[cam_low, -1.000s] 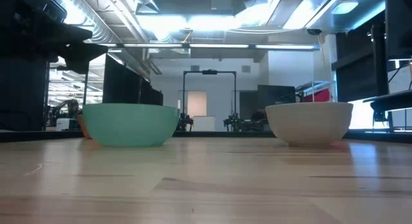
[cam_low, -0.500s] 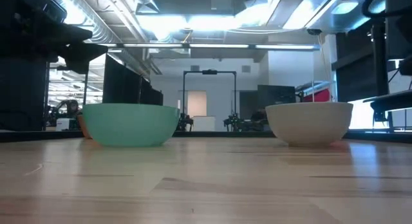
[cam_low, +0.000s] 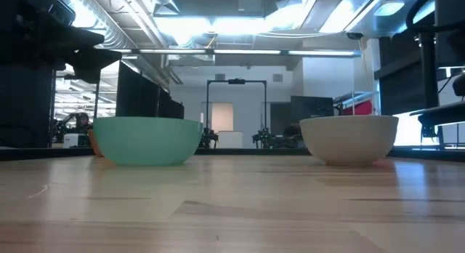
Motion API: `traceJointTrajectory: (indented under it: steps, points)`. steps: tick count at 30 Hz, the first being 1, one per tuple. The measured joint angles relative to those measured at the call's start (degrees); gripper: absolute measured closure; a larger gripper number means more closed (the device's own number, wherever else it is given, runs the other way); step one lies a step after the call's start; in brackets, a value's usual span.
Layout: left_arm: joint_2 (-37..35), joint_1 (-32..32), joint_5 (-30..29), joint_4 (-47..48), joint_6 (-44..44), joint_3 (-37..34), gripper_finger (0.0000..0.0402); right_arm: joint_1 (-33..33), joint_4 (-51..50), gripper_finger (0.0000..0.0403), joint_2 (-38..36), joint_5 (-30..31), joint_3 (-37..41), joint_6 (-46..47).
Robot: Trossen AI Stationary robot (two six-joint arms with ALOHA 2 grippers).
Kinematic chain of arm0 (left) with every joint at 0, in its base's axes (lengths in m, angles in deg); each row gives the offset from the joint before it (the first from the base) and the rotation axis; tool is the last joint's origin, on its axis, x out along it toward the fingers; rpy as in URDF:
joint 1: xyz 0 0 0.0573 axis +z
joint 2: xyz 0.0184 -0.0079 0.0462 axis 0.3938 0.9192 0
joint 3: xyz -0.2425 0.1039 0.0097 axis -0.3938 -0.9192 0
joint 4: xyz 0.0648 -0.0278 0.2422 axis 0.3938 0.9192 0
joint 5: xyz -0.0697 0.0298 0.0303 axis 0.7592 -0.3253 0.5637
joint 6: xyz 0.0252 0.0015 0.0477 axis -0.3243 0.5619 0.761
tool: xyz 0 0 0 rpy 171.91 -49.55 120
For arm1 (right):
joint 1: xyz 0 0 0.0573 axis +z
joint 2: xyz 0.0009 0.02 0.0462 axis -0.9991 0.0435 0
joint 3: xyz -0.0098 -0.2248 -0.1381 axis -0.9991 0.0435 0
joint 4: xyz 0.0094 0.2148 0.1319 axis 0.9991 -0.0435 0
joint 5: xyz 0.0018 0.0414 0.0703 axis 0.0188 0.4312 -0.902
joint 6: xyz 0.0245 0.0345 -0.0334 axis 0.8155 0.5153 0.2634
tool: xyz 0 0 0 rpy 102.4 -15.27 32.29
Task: Nest bowls inside each other
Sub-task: Move the pink bowl to the center of the table
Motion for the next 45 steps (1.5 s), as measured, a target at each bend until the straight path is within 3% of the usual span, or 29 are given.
traceJointTrajectory:
  steps: [6, 13, 30, 35, 45]
  points:
    - [0.00, 0.01, 0.00, -0.01, 0.00, 0.00, 0.0158, -6.30, -1.60, 0.0401, 0.12, -0.51, -8.25, -4.00]
    - [0.00, -0.01, 0.00, -0.01, 0.00, 0.00, 0.0158, -21.67, -11.08, 0.0402, 3.34, 1.65, -21.66, -16.23]
    - [0.00, -0.01, 0.00, -0.01, 0.00, 0.02, 0.0158, -42.41, -29.16, 0.0402, 42.27, 4.40, -74.04, -44.16]
    - [0.02, -0.01, 0.00, -0.01, 0.00, 0.00, 0.0158, -45.41, -30.13, 0.0403, 49.61, 4.71, -78.02, -46.12]
    - [0.00, -0.01, 0.00, -0.03, 0.00, 0.02, 0.0158, -47.82, -28.52, 0.0403, 54.74, 3.60, -78.07, -48.30]
